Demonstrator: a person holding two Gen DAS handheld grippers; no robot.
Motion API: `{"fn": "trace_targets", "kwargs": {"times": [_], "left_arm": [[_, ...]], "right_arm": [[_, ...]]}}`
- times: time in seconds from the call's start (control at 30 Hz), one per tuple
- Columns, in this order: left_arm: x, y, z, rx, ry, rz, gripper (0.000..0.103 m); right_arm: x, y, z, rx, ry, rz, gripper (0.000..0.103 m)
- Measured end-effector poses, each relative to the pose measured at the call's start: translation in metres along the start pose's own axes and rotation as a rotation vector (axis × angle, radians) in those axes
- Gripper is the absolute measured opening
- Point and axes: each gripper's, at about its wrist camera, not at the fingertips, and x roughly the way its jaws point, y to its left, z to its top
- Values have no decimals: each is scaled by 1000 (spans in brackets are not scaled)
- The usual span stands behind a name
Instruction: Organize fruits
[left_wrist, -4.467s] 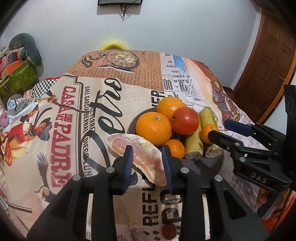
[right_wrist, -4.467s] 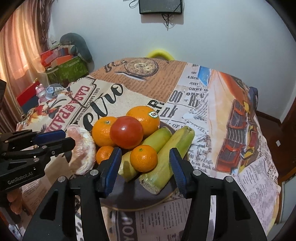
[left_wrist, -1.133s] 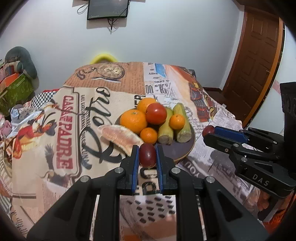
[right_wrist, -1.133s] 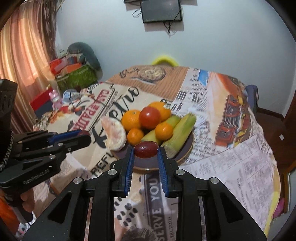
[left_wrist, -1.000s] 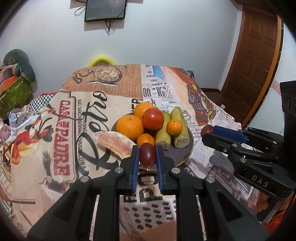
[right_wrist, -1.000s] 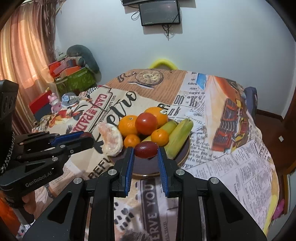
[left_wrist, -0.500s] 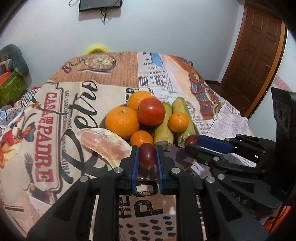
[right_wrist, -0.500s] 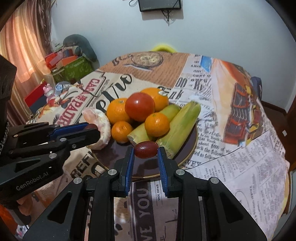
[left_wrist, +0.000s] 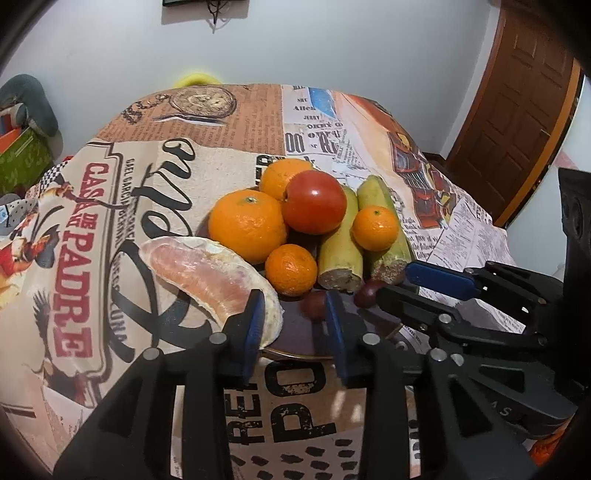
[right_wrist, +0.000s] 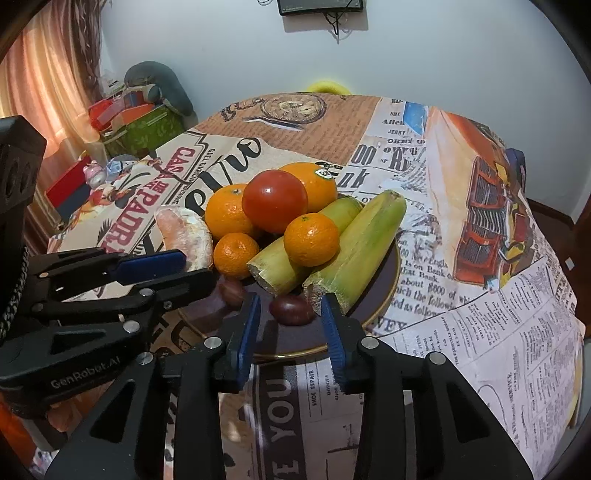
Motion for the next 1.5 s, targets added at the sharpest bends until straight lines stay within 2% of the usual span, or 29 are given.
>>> {"fn": "trace_targets", "kwargs": {"times": [0.17, 0.33, 0.7, 0.83, 0.93, 1.0, 1.07, 1.2, 1.33, 1.43, 1.5], "left_arm": [[-24, 2, 4, -17, -47, 6, 33], [-73, -4, 8, -10, -155, 59, 33], [-209, -37, 3, 27, -430, 115, 33], [-253, -47, -6, 35, -510, 104, 34], [-281, -57, -15, 46, -570, 91, 39], [-296, -61, -21, 48, -612, 92, 43], [-308, -65, -27, 50, -636, 85, 46], [-323, -69, -38, 56, -666, 76, 58], [-331, -70, -46, 68, -678, 78, 64], [-332, -70, -50, 65, -679, 85, 74], [-333, -68, -52, 60, -681, 90, 84]], "right_arm": [[-20, 0, 3, 8, -41, -7, 31], [-57, 6, 12, -2, -117, -29, 31], [-190, 37, 17, -29, -395, -65, 31], [-233, 51, 11, -43, -495, -74, 31], [-259, 59, 4, -42, -558, -73, 32], [-272, 64, 0, -40, -593, -75, 35], [-280, 68, -4, -37, -625, -89, 43], [-291, 73, -13, -32, -666, -104, 52], [-290, 77, -17, -28, -681, -120, 64], [-291, 81, -20, -26, -685, -141, 76], [-291, 84, -22, -29, -691, -159, 83]]}}
